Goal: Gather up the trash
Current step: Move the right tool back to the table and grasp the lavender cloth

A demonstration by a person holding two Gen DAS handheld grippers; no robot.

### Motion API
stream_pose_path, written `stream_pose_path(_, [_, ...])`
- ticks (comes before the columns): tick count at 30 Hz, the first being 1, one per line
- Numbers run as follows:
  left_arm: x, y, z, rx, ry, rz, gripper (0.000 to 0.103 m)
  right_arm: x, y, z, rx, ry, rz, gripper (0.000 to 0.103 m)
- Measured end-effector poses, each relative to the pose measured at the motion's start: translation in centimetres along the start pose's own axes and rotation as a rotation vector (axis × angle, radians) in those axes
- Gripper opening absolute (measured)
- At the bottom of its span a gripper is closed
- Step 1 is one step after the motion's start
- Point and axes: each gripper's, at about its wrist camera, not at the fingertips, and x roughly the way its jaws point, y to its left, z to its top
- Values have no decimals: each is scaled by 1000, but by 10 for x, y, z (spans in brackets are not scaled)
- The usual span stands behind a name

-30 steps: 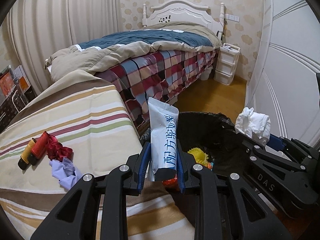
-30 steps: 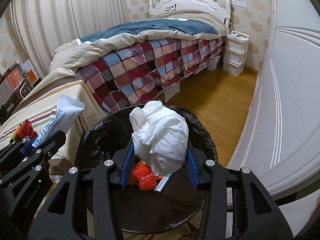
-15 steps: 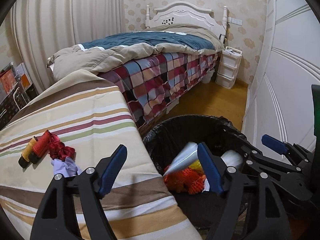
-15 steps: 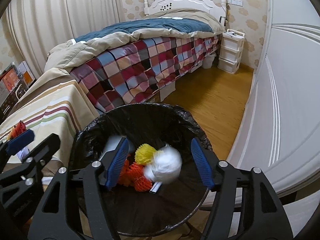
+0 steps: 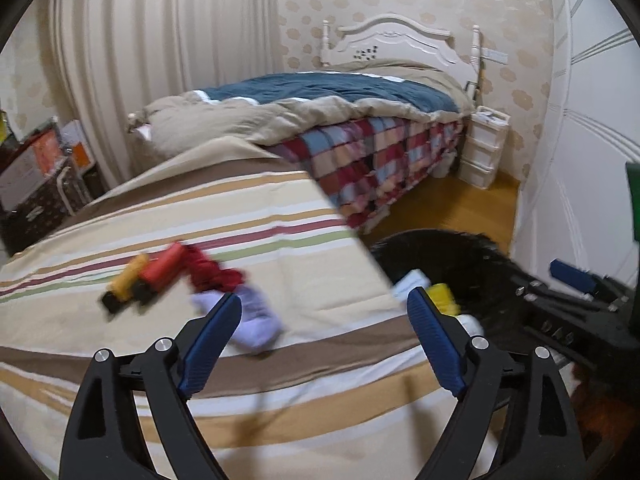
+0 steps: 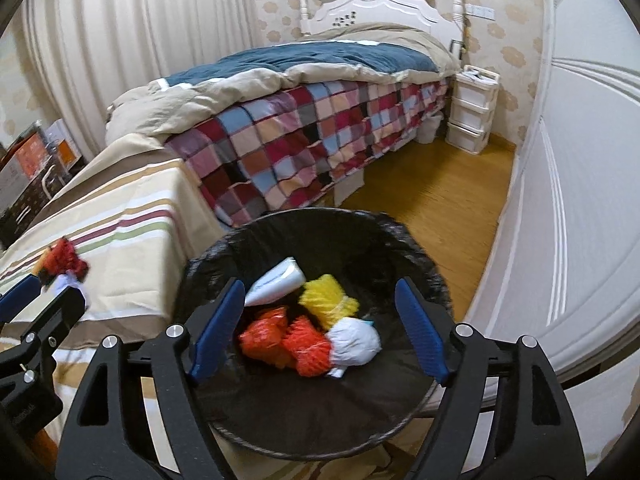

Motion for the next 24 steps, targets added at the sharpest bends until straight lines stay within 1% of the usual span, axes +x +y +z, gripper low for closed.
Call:
stream_pose_path(4, [-7,33,-13,-21,18,62,86,-4,25,0,-29,7,55,76])
stream_pose_path(10, [-10,89,-30,-100,69,162,86,-10,74,-2,-110,12,127,77])
stream_pose_path(15, [-20,128,-40,-158,79,224,86,-11,114,-6,-179,26,184,77])
stream_pose_path(18, [-24,145,-44,-178,83,254,86,-9,135,-9,-210,38,208,76])
stream_pose_path(24, [-30,172,-51,-219,95,278,86,0,171,-12,-273,69,239,76])
